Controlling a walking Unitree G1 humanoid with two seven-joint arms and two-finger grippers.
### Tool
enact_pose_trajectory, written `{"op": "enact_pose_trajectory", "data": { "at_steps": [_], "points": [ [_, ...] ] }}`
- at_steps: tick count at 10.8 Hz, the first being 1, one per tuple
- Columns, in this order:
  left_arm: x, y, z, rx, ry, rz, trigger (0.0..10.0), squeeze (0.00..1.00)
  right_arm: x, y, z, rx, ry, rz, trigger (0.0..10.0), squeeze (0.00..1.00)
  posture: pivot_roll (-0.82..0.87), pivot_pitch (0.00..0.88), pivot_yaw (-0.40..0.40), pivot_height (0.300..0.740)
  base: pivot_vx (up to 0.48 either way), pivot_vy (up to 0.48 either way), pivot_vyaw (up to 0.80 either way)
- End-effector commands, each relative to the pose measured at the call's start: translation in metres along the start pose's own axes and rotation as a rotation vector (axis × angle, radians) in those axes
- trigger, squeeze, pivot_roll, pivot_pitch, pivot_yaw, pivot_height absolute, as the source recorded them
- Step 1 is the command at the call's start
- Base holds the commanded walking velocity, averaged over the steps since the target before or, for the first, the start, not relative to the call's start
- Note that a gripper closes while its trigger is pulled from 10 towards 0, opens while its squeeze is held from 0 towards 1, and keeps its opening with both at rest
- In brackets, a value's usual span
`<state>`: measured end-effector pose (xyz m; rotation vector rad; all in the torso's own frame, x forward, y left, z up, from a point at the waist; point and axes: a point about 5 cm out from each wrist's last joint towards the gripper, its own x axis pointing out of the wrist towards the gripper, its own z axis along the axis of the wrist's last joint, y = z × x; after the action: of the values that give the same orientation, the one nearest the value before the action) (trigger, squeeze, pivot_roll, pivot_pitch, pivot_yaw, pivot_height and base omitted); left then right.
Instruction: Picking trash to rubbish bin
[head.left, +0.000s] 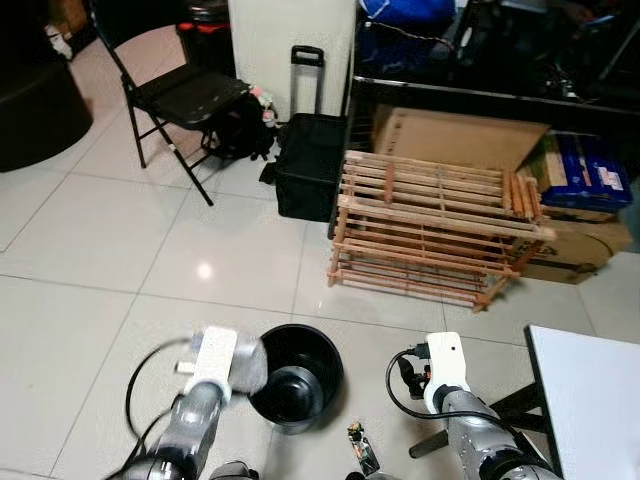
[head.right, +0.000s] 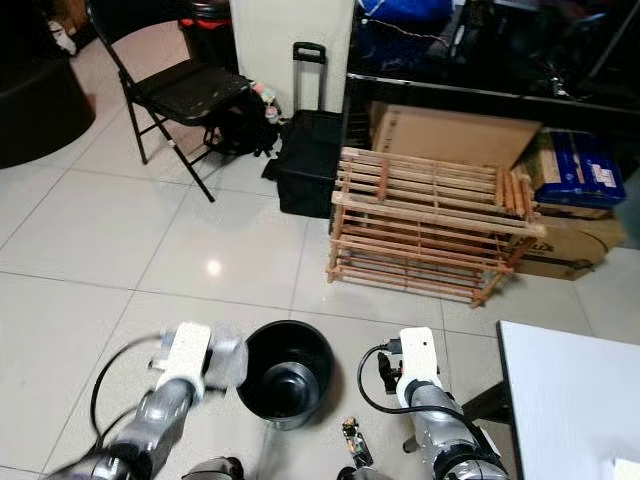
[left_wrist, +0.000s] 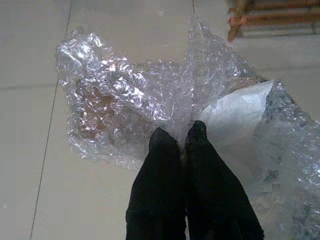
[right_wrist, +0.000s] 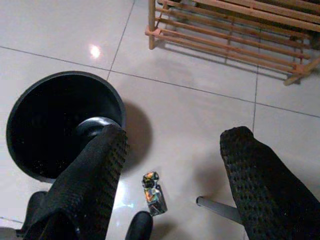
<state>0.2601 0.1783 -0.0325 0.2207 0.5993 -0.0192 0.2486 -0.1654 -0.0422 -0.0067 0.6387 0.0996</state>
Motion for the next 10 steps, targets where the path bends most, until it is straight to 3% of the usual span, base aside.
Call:
{"op": "enact_pose_trajectory", "data": {
  "at_steps": [1,4,7,9,10],
  "points": [
    [0.003,-0.01,0.01,0.025,-0.026,-0.043,10.0,0.0,-0.001,-0.003,-0.003,-0.002,0.011,-0.006,10.0,0.0,0.02,0.073,-0.065,0.74,0.0,0.0,0.0],
    [0.013,-0.025,0.053,0.061,-0.114,-0.104,10.0,0.0,-0.002,-0.004,-0.004,-0.004,0.009,-0.006,10.0,0.0,0.0,0.085,-0.068,0.74,0.0,0.0,0.0],
    [0.016,-0.045,0.081,0.088,-0.169,-0.175,10.0,0.0,-0.006,-0.01,-0.01,0.001,0.01,-0.018,10.0,0.0,-0.04,0.111,-0.069,0.74,0.0,0.0,0.0],
    [0.014,-0.07,0.089,0.122,-0.181,-0.258,10.0,0.0,-0.012,-0.017,-0.022,-0.002,0.025,-0.036,10.0,0.0,-0.08,0.159,-0.076,0.74,0.0,0.0,0.0],
    [0.013,-0.073,0.089,0.127,-0.18,-0.268,10.0,0.0,-0.013,-0.019,-0.024,-0.003,0.029,-0.039,10.0,0.0,-0.08,0.163,-0.077,0.74,0.0,0.0,0.0]
  ]
}}
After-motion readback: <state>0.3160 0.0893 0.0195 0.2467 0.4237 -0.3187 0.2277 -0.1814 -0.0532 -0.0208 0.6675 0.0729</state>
